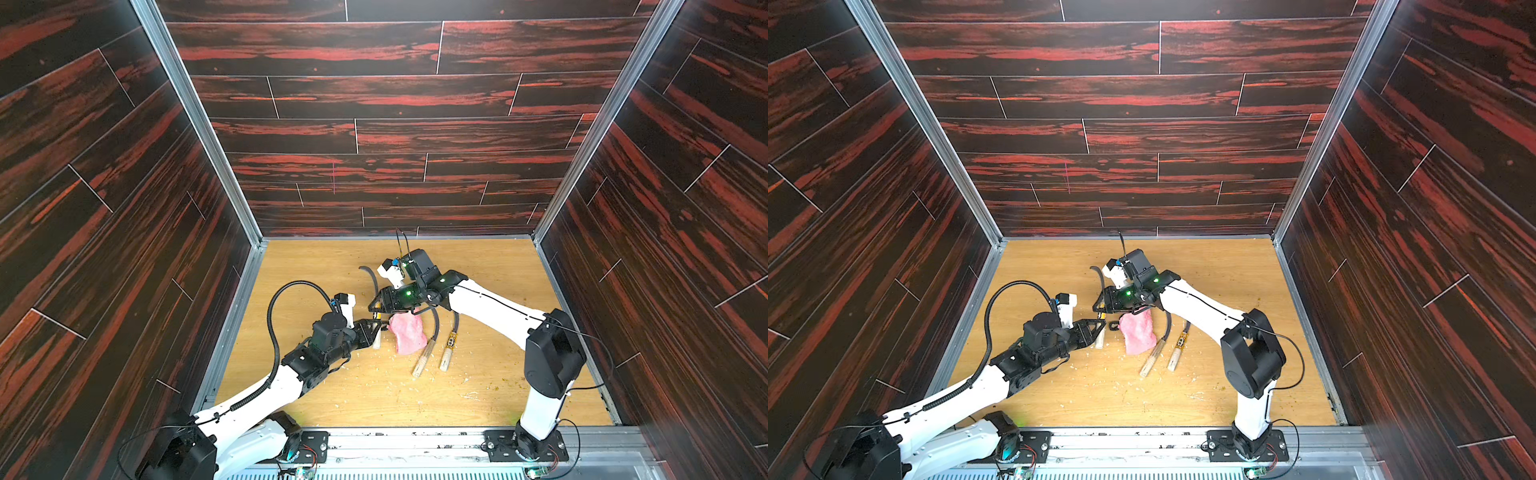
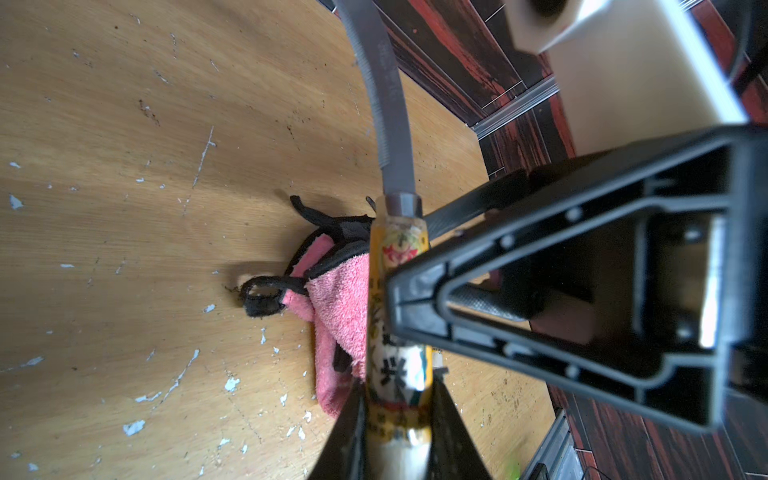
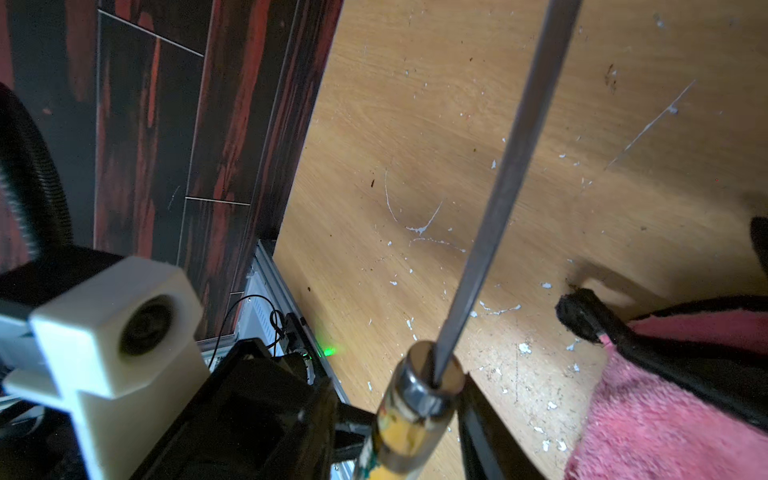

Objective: Wipe small sickles with rags
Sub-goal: Adjust the small sickle.

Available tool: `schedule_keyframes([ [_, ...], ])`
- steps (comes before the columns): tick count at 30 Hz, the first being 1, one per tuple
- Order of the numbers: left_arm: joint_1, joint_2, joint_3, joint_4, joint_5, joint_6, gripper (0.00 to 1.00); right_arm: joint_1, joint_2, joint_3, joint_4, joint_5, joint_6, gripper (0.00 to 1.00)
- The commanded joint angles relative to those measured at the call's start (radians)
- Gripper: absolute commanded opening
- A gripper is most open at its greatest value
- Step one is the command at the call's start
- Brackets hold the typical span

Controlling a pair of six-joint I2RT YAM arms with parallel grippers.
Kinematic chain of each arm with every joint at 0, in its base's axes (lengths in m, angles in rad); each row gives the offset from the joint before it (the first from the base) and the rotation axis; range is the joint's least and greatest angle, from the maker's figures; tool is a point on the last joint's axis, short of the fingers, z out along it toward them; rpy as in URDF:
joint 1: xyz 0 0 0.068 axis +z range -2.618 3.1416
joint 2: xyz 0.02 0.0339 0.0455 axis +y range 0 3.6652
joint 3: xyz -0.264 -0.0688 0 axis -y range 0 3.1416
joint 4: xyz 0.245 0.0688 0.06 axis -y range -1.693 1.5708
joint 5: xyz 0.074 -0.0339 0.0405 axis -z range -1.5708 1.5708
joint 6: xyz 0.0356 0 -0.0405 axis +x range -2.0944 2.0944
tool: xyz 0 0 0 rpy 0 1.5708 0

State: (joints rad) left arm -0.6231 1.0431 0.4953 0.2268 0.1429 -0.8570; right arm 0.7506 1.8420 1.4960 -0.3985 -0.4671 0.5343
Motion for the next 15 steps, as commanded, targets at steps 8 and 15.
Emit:
schedule_keyframes([
  [8,-0.002,-0.009,0.013,-0.002,0.001,0.016,0.04,-0.001,0.028,0.011,0.033,-0.030,0.021,0.10],
  [15,-0.003,-0.003,0.019,-0.023,-0.001,0.014,0.25,-0.001,-0.005,-0.019,0.102,-0.022,0.080,0.05],
])
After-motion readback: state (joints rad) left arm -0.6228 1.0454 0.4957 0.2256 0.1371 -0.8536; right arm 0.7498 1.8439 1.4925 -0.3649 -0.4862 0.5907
